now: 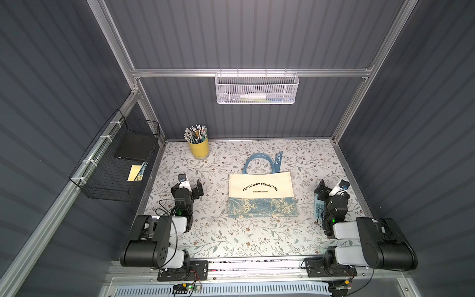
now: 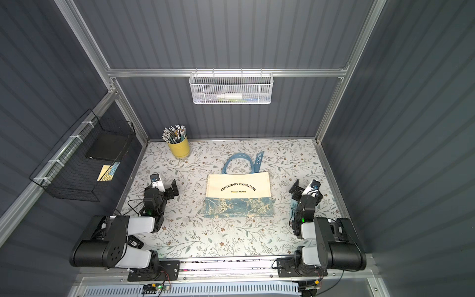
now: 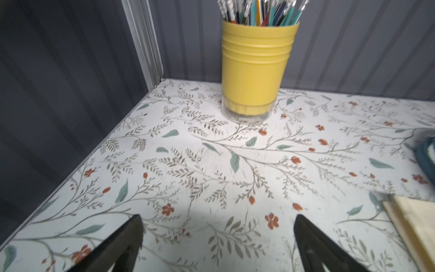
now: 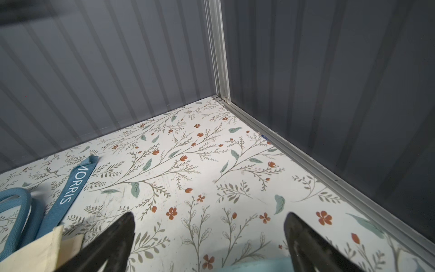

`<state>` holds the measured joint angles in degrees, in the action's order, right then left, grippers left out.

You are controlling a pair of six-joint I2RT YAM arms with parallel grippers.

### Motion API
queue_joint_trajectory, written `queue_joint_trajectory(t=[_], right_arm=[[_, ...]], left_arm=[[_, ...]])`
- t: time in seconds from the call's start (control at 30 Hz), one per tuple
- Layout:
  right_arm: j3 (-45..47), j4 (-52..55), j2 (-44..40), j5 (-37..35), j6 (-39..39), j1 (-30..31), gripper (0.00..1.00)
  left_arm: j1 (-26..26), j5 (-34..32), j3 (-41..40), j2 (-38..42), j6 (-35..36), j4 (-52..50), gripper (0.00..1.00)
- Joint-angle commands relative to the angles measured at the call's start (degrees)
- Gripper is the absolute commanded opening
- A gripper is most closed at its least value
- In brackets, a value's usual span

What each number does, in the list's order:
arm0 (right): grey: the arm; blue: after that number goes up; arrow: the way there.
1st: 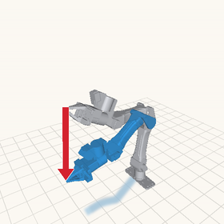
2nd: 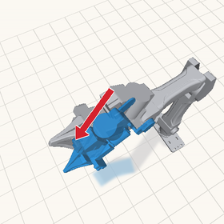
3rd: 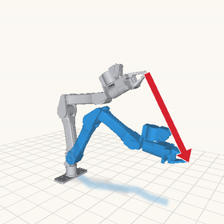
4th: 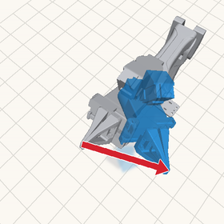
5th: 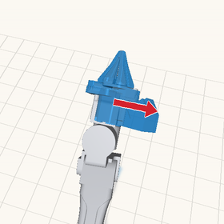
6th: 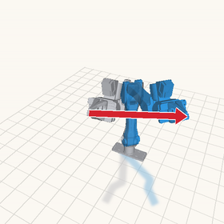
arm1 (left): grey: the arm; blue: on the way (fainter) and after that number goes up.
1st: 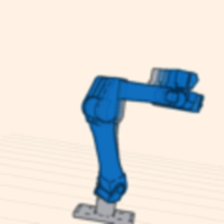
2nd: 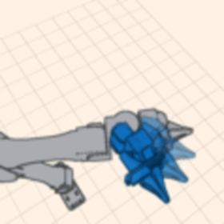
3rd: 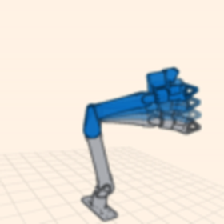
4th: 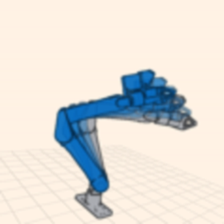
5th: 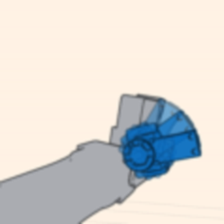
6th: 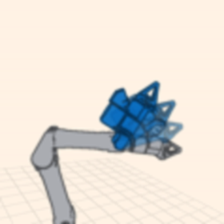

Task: Put away the canvas bag
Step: Reset both arms

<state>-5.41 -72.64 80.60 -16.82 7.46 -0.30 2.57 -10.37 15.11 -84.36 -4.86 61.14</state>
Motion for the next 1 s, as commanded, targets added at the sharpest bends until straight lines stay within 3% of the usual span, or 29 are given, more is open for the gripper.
queue_joint_trajectory(t=[0.0, 0.13, 0.17, 0.23, 0.3, 0.43, 0.5, 0.57, 0.97], right_arm=[[-0.20, -7.32, 1.81, 5.36, -0.68, -0.23, 0.99], [1.07, -19.84, 9.17, 6.81, -2.19, -0.23, 0.99], [0.68, -19.23, 9.33, 7.30, -2.41, -0.31, 0.99], [-1.65, -12.56, 7.82, 9.31, -2.79, -0.32, 0.99], [-4.84, -1.96, 5.08, 12.09, -3.48, -0.32, 0.99], [-4.89, -5.86, 7.21, 13.86, -4.37, -0.40, 0.99], [-5.56, -2.40, 6.12, 13.32, -3.79, -0.45, 0.99], [-7.09, 1.26, 5.54, 12.39, -3.46, -0.33, 0.99], [-8.88, 3.07, 6.63, 12.72, -5.59, 0.73, 0.99]], left_arm=[[-0.77, 5.20, 2.63, -2.85, 1.65, 8.14, 1.00], [-1.12, 14.54, 10.95, 0.96, 5.62, -17.41, 1.00], [-1.12, 16.58, 10.27, 1.56, 5.64, -18.30, 0.99], [-1.14, 18.61, 4.95, 0.53, 4.80, -7.83, 1.00], [-1.16, 15.00, 4.21, -1.29, 3.77, -7.06, 1.00], [-1.25, 15.08, -1.47, -8.75, 3.53, 9.65, 1.00], [-1.35, 13.05, -1.71, -13.29, 2.42, 15.80, 0.99], [-1.43, 13.51, 2.59, -11.98, 2.76, 4.13, 1.00], [-1.43, 12.92, 4.13, -12.85, 2.78, 2.31, 1.00]])
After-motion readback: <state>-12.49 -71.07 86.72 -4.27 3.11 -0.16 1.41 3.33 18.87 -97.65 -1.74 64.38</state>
